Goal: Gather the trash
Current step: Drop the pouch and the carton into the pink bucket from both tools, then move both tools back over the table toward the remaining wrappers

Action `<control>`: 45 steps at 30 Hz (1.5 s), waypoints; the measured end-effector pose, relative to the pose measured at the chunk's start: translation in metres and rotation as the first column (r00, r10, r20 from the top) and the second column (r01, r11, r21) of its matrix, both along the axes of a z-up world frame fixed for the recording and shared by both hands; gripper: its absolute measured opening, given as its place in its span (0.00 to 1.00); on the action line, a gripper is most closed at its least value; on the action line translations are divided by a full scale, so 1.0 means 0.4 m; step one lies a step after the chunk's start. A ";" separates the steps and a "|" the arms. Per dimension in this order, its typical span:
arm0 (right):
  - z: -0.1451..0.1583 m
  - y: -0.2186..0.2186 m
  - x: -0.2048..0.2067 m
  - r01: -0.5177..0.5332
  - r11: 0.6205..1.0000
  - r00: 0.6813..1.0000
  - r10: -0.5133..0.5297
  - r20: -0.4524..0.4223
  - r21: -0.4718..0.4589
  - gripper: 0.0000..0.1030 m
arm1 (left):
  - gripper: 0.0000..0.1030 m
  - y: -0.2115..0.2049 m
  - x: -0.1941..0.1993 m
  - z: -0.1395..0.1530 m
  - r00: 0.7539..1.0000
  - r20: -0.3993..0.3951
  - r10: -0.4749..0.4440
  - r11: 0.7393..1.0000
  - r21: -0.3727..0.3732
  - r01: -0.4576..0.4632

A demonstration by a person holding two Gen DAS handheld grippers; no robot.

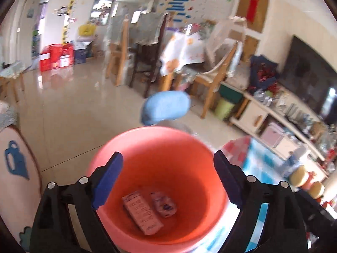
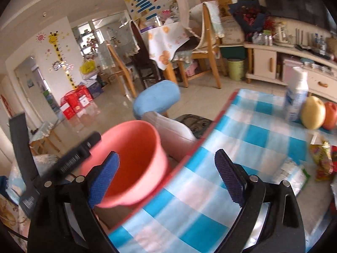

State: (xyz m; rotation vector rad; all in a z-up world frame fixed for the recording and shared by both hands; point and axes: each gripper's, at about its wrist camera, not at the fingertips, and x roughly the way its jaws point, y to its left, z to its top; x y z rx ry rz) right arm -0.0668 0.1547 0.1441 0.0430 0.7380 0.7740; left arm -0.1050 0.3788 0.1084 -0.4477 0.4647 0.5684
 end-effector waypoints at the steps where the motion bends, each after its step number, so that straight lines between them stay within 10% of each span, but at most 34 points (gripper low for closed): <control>1: -0.003 -0.021 -0.010 0.017 1.000 1.000 -0.017 0.021 -0.018 0.90 | 0.86 -0.013 0.004 0.007 1.000 0.022 -0.020 1.000 0.007 0.020; 15: -0.020 -0.280 -0.130 0.153 0.983 0.971 -0.131 0.200 -0.099 0.96 | 0.86 -0.254 0.070 0.051 0.946 -0.049 -0.320 0.937 0.129 0.323; 38: -0.098 -0.612 -0.135 0.322 0.942 0.947 -0.320 0.042 -0.092 0.96 | 0.86 -0.596 0.125 -0.064 0.691 -0.256 -0.676 0.696 0.085 0.713; 45: -0.096 -0.678 -0.123 0.372 0.918 0.928 -0.366 0.068 -0.139 0.96 | 0.86 -0.649 0.126 -0.109 0.650 -0.308 -0.695 0.673 0.040 0.738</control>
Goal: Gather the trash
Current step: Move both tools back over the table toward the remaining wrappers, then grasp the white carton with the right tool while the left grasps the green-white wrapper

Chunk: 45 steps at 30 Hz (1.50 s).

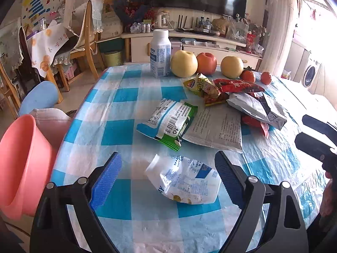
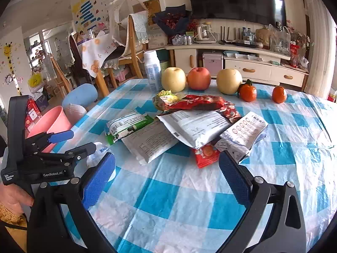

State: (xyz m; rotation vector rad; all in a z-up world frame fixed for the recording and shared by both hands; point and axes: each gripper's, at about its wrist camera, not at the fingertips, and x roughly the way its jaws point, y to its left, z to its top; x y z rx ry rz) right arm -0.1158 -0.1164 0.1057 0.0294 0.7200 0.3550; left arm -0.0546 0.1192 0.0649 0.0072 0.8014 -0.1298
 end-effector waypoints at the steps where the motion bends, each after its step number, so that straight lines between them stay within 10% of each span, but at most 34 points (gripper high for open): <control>1: 0.000 -0.010 0.003 0.009 1.000 1.000 -0.009 0.000 -0.002 0.96 | 0.86 -0.004 0.003 -0.002 1.000 -0.003 0.003 1.000 -0.002 -0.003; 24: -0.077 -0.277 0.188 0.247 0.954 0.946 -0.200 -0.255 0.168 0.96 | 0.86 -0.052 0.260 -0.049 0.993 -0.100 -0.060 0.997 0.037 0.064; 45: -0.153 -0.276 0.321 0.297 0.946 0.928 -0.253 -0.275 0.130 0.86 | 0.58 -0.063 0.290 -0.087 0.989 -0.148 -0.020 0.997 0.075 0.031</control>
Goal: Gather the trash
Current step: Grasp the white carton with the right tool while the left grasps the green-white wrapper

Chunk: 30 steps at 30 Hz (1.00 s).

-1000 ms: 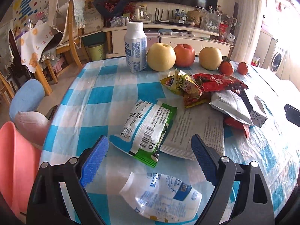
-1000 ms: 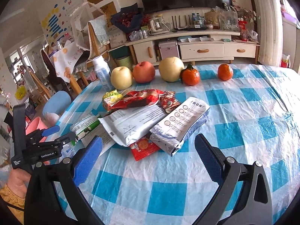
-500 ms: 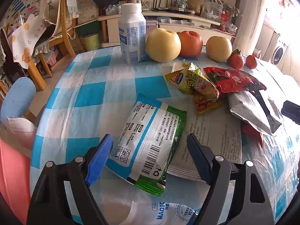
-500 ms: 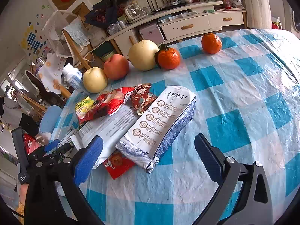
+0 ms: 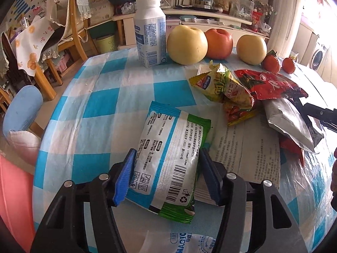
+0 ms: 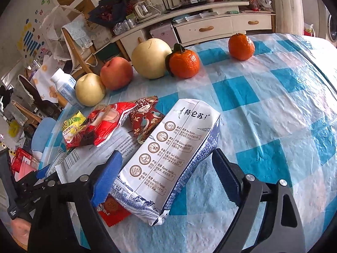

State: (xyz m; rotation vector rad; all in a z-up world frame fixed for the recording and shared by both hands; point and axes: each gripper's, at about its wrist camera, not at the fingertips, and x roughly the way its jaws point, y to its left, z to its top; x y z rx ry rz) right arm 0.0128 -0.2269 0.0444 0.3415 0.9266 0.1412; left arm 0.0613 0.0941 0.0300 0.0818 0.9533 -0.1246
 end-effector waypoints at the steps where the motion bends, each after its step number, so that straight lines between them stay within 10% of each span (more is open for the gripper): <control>1: -0.001 0.000 0.000 -0.001 1.000 1.000 0.001 0.000 -0.004 0.86 | 0.57 -0.002 -0.001 0.001 1.000 0.002 0.002 1.000 0.003 -0.002; 30: 0.007 0.003 -0.032 -0.016 0.984 1.000 0.020 0.024 -0.175 0.53 | 0.41 0.023 -0.052 0.028 0.996 0.047 0.080 0.997 -0.029 -0.078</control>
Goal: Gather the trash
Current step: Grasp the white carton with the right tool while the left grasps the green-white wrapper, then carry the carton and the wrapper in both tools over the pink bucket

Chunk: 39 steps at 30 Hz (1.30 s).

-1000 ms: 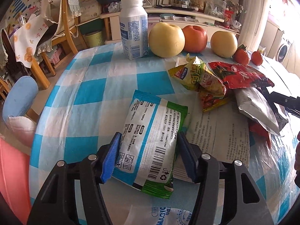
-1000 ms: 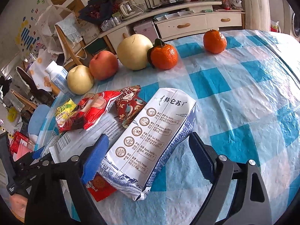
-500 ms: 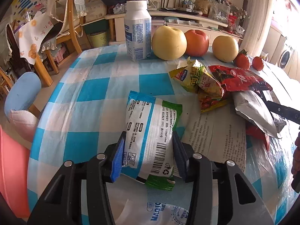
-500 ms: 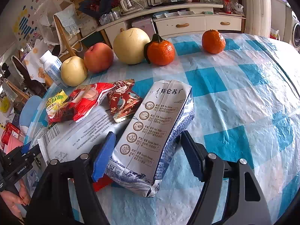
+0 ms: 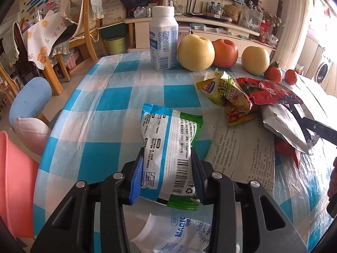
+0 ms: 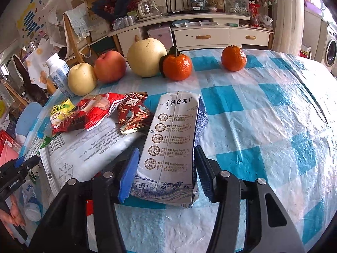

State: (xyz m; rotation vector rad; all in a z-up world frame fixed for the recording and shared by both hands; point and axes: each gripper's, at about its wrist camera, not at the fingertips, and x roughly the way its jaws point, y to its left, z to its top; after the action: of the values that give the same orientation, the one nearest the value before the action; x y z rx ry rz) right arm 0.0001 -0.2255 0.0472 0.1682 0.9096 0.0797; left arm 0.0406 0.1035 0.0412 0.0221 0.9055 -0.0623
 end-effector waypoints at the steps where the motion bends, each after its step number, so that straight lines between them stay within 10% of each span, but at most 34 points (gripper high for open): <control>1: 0.002 0.000 -0.002 0.002 1.000 1.000 -0.002 0.003 -0.005 0.52 | 0.40 0.004 -0.004 0.006 1.000 0.009 0.005 1.000 0.005 -0.005; 24: 0.104 0.042 -0.110 0.012 1.000 0.987 -0.012 0.160 -0.003 0.52 | 0.40 0.163 -0.095 0.129 0.963 0.193 0.187 0.977 0.064 -0.202; 39: 0.229 0.267 -0.176 -0.177 0.984 0.950 0.170 0.262 0.005 0.52 | 0.40 0.275 -0.144 0.179 0.913 0.269 0.308 0.938 0.073 -0.338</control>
State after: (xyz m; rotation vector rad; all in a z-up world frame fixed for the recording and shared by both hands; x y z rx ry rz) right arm -0.0705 -0.1187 0.1386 0.1009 0.6582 0.2727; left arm -0.0169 0.2133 0.1127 -0.0106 0.6444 0.2990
